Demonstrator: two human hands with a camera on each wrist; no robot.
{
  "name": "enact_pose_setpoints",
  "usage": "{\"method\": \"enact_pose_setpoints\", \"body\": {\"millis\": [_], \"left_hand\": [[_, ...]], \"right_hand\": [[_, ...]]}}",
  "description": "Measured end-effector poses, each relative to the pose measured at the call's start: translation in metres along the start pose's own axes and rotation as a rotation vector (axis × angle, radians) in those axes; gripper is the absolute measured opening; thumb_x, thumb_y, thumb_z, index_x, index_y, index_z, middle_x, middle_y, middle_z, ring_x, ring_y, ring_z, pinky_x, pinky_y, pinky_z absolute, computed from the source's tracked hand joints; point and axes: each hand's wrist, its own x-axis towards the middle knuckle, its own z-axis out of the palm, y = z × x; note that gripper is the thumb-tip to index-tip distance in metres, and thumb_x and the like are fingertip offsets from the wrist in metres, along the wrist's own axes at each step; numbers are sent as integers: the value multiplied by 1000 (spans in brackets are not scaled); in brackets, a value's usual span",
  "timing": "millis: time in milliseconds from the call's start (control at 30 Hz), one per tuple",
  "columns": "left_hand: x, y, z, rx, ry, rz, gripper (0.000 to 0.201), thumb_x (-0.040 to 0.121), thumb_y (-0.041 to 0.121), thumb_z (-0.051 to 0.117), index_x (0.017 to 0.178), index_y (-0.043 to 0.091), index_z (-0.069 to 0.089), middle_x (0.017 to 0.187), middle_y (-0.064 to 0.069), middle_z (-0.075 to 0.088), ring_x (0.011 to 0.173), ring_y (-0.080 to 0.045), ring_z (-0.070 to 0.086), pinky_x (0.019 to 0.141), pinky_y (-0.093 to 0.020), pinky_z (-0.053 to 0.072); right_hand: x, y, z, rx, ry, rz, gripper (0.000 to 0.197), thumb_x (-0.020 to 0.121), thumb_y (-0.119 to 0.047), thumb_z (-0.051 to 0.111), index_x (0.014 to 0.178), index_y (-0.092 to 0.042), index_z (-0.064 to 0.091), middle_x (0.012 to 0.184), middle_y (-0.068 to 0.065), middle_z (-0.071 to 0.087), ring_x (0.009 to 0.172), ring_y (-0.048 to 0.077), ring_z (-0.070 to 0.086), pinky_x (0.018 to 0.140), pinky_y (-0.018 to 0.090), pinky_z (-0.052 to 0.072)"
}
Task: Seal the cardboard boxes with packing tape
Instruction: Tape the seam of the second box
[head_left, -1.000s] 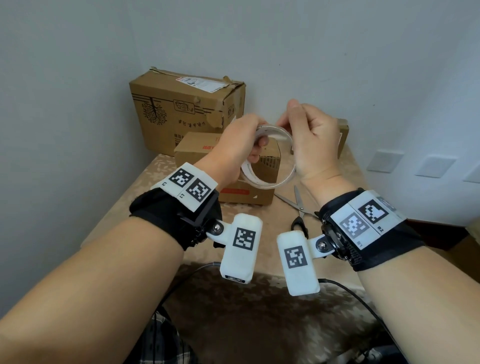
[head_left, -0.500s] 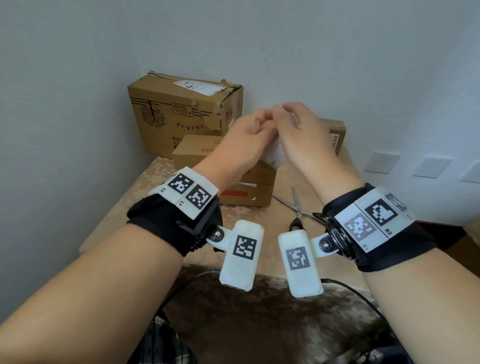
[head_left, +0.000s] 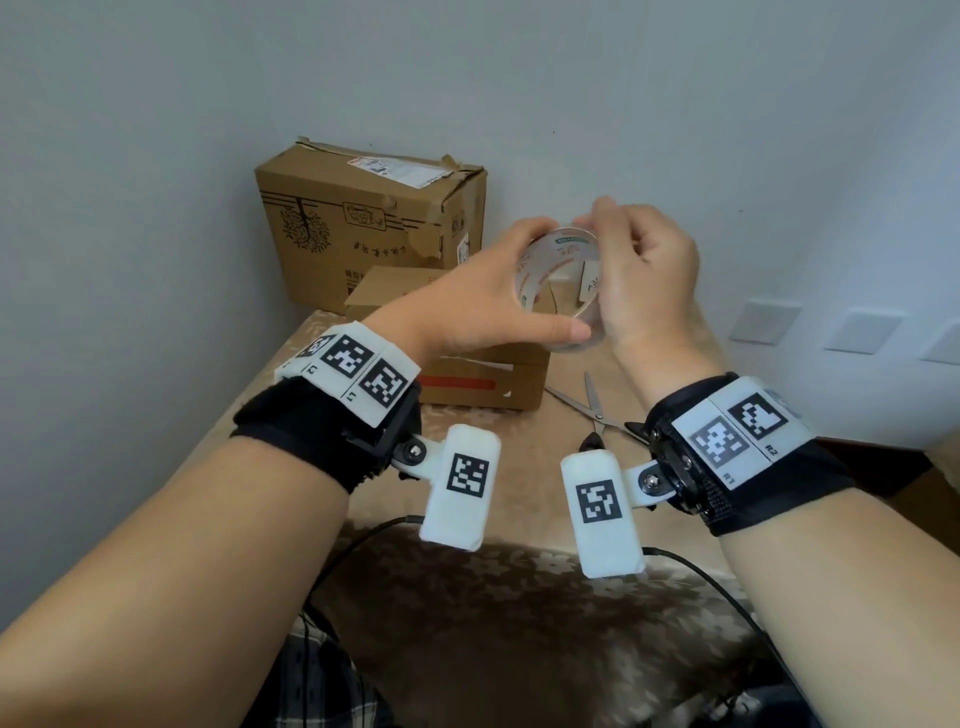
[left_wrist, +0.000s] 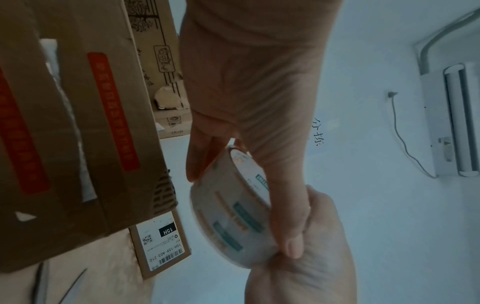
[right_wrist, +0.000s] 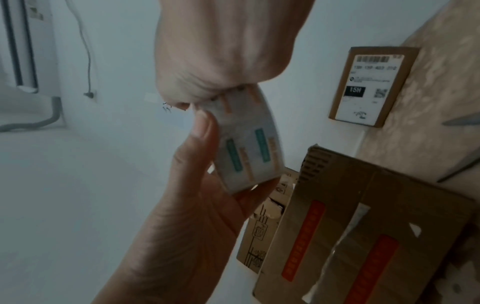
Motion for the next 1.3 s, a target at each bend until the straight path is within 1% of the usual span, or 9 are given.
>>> {"method": "enact_pose_setpoints", "body": {"millis": [133, 267, 433, 567, 700, 867, 1100, 1233, 1300], "left_hand": [[-4, 6, 0, 87, 32, -12, 93, 71, 40, 79, 144, 17, 26, 117, 19, 44, 108, 3, 47, 87, -6, 38], [-3, 6, 2, 124, 15, -30, 97, 70, 44, 78, 146, 16, 25, 121, 15, 41, 110, 0, 43, 81, 1, 31], [0, 0, 8, 92, 32, -67, 98, 70, 44, 78, 147, 16, 26, 125, 13, 44, 113, -1, 43, 84, -5, 32], [-1, -3, 10, 84, 44, -69, 96, 69, 44, 79, 146, 16, 29, 122, 14, 45, 112, -2, 46, 87, -8, 35], [-1, -4, 10, 89, 51, -54, 98, 68, 45, 79, 147, 17, 29, 129, 12, 45, 115, -1, 43, 93, -11, 35], [1, -6, 10, 45, 37, -88, 90, 70, 41, 80, 143, 16, 34, 114, 18, 49, 102, 6, 52, 82, -4, 40], [2, -11, 8, -10, 31, -120, 91, 69, 42, 80, 144, 15, 34, 114, 16, 52, 101, 8, 52, 81, -3, 43], [1, -10, 6, -7, 9, -120, 104, 58, 58, 80, 143, 16, 37, 122, 10, 58, 108, -1, 57, 92, -19, 47], [0, -10, 5, 4, 4, -118, 104, 57, 60, 80, 142, 17, 38, 119, 11, 60, 106, 0, 58, 90, -18, 48]], "right_hand": [[2, 6, 1, 42, 176, -71, 40, 94, -30, 43, 65, -12, 63, 60, -4, 61, 61, 14, 59, 62, 27, 47], [-1, 13, 5, 53, 278, -56, 43, 95, -29, 43, 58, -12, 58, 52, -9, 56, 52, 8, 55, 58, 24, 45], [-1, 17, 7, 37, 317, -47, 48, 97, -28, 43, 49, -25, 49, 46, -13, 50, 46, 0, 48, 56, 20, 41], [1, 18, 7, 40, 287, -21, 51, 97, -28, 44, 46, -23, 46, 43, -12, 45, 43, 2, 44, 53, 23, 38], [-3, 16, 7, 24, 283, -32, 54, 97, -25, 45, 47, -24, 26, 39, -13, 26, 41, 5, 25, 46, 24, 23], [-3, 15, 6, 67, 256, -67, 34, 99, -26, 40, 66, -27, 43, 57, -10, 54, 52, -1, 52, 57, 21, 45], [-3, 13, 9, 6, 271, -96, 29, 100, -23, 41, 72, -17, 45, 56, -8, 48, 50, 2, 45, 52, 19, 39], [-3, 15, 11, -13, 207, -75, 24, 102, -22, 38, 81, -13, 46, 60, -8, 53, 53, 0, 50, 55, 15, 40], [-3, 15, 11, -20, 211, -67, 26, 102, -20, 38, 77, -18, 44, 59, -10, 51, 52, -2, 49, 55, 12, 38]]}}
